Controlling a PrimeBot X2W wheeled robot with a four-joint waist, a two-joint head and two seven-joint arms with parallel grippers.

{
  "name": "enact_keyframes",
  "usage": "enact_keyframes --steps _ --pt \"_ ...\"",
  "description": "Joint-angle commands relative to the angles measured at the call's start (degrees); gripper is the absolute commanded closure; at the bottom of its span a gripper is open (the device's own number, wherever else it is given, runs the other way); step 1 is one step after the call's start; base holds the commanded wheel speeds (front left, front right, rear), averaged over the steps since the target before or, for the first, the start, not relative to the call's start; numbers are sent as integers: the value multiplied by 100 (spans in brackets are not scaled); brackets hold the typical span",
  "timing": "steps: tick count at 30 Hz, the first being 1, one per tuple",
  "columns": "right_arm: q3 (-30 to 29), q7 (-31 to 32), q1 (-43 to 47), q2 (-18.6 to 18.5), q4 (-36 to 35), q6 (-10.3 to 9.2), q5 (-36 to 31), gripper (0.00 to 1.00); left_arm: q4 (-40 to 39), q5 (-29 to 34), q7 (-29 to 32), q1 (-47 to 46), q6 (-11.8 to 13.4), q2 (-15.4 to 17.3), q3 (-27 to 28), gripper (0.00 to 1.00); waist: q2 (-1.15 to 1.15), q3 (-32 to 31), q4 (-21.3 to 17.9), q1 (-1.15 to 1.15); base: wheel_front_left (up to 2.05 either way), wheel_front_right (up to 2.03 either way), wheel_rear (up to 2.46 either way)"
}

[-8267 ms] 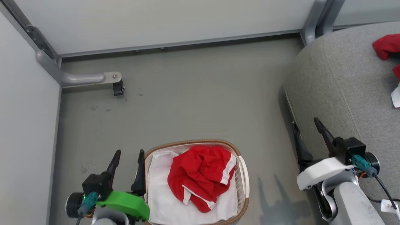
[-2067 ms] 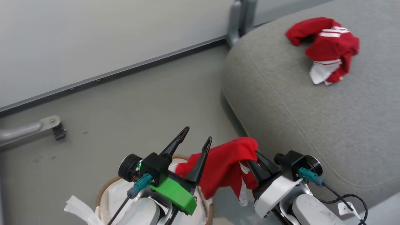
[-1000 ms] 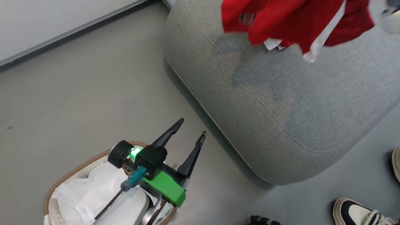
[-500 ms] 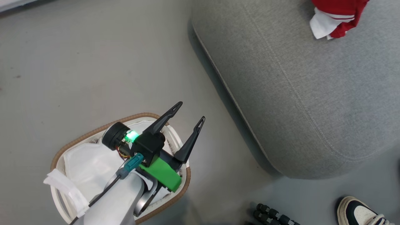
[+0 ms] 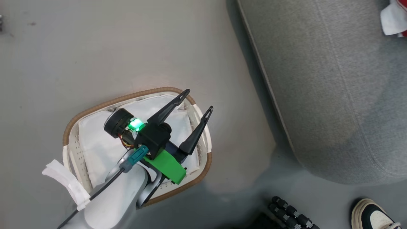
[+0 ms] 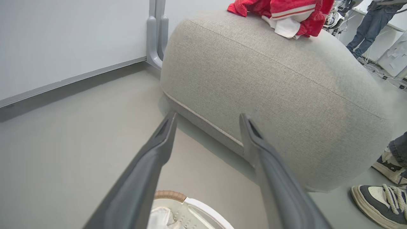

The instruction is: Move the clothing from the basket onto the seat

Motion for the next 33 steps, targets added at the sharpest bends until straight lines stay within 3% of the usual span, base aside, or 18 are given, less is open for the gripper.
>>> enact_keyframes --steps 1,2,5,6,7,13,18,25,33 --pt "-91 -36 139 49 72 -8 -19 100 6 23 -4 -76 -19 24 19 0 0 128 143 -1 0 0 0" --pt "-205 -45 277 120 147 -8 -28 100 16 13 -4 -37 -19 30 32 0 0 102 132 -1 0 0 0" --pt "-397 -50 539 271 193 -8 -53 60 51 -14 -4 68 -19 29 60 0 0 -1 87 -1 0 0 0" --pt "-457 -53 621 320 95 -8 -53 11 69 -32 -4 93 -19 25 76 0 0 -52 63 -1 0 0 0" --pt "-478 -54 697 379 25 -8 -66 0 78 -44 -4 111 -19 15 87 0 0 -99 45 -1 0 0 0" --pt "-504 -57 1369 652 -624 -8 -17 0 139 -94 -4 265 -19 -122 166 0 0 -562 -65 -1 0 0 0" --pt "44 -58 2112 835 -1170 -8 178 0 263 -153 -4 517 -19 -291 357 0 0 -1104 -96 -1 0 0 0" --pt "663 -59 2824 978 -1689 -8 585 0 341 -99 -4 847 -19 -517 779 0 0 -1616 78 -1 0 0 0" --pt "979 -59 3298 1423 -2633 -8 991 0 331 80 -4 1182 -19 -714 1409 0 0 -2048 374 -1 0 0 0"
